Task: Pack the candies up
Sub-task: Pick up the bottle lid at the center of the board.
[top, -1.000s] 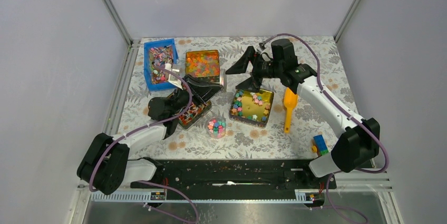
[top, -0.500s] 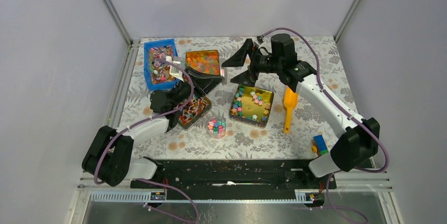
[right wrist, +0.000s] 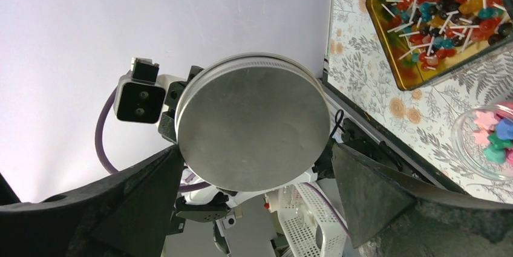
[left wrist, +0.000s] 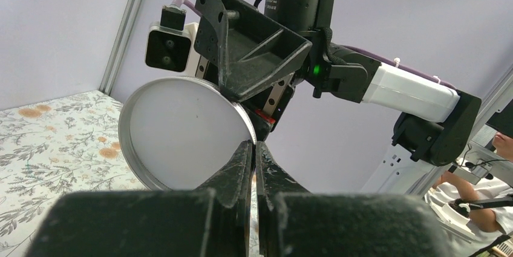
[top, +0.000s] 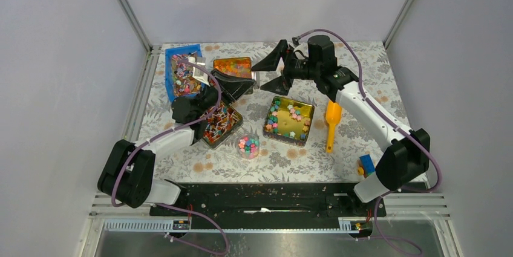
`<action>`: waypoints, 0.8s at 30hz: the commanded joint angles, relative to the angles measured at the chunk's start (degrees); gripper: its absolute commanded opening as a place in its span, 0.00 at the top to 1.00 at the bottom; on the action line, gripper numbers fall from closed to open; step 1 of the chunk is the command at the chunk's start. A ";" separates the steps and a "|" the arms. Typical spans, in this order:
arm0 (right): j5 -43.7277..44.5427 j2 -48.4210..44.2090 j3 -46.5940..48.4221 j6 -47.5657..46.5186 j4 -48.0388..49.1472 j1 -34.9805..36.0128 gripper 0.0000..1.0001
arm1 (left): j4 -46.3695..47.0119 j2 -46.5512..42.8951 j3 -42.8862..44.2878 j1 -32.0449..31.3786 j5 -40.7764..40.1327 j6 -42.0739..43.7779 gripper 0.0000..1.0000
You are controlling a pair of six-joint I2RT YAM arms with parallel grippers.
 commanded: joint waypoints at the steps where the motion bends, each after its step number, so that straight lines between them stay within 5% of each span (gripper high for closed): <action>1: 0.09 1.11 3.89 1.72 4.62 0.35 0.01 | 5.04 0.39 3.26 0.39 2.18 -0.89 1.00; 24: 1.92 1.30 3.72 4.53 10.83 -0.17 0.01 | 5.38 0.97 4.96 1.21 1.17 -2.67 1.00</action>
